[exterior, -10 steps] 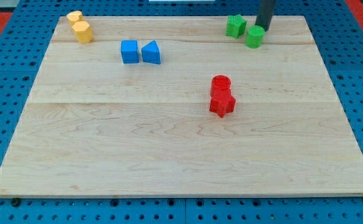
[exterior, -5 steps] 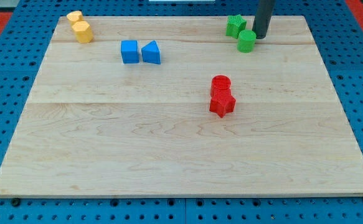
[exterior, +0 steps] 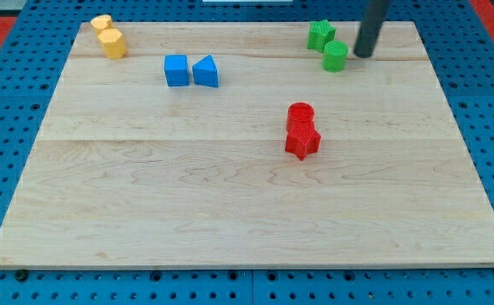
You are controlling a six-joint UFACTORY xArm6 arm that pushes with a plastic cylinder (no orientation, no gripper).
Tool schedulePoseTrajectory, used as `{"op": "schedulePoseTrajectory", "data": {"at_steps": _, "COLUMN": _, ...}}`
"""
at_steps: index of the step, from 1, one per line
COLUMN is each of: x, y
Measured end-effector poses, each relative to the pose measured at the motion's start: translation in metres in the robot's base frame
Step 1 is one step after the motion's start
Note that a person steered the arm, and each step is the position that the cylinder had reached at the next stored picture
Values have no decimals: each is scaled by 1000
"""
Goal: Place the green circle below the green star
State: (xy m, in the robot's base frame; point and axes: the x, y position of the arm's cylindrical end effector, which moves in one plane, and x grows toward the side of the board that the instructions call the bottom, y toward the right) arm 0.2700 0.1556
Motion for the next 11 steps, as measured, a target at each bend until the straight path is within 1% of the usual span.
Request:
{"op": "schedulePoseTrajectory", "data": {"at_steps": 1, "x": -1, "y": -23}}
{"op": "schedulePoseTrajectory", "data": {"at_steps": 2, "x": -1, "y": 11}}
{"op": "schedulePoseTrajectory", "data": {"at_steps": 3, "x": 13, "y": 21}}
{"op": "schedulePoseTrajectory", "data": {"at_steps": 4, "x": 59, "y": -13}}
{"op": "schedulePoseTrajectory", "data": {"at_steps": 5, "x": 65, "y": -52}}
{"op": "schedulePoseTrajectory", "data": {"at_steps": 6, "x": 47, "y": -135}}
{"op": "schedulePoseTrajectory", "data": {"at_steps": 7, "x": 51, "y": -146}}
{"op": "schedulePoseTrajectory", "data": {"at_steps": 9, "x": 46, "y": -113}}
{"op": "schedulePoseTrajectory", "data": {"at_steps": 10, "x": 35, "y": -112}}
{"op": "schedulePoseTrajectory", "data": {"at_steps": 11, "x": 35, "y": -69}}
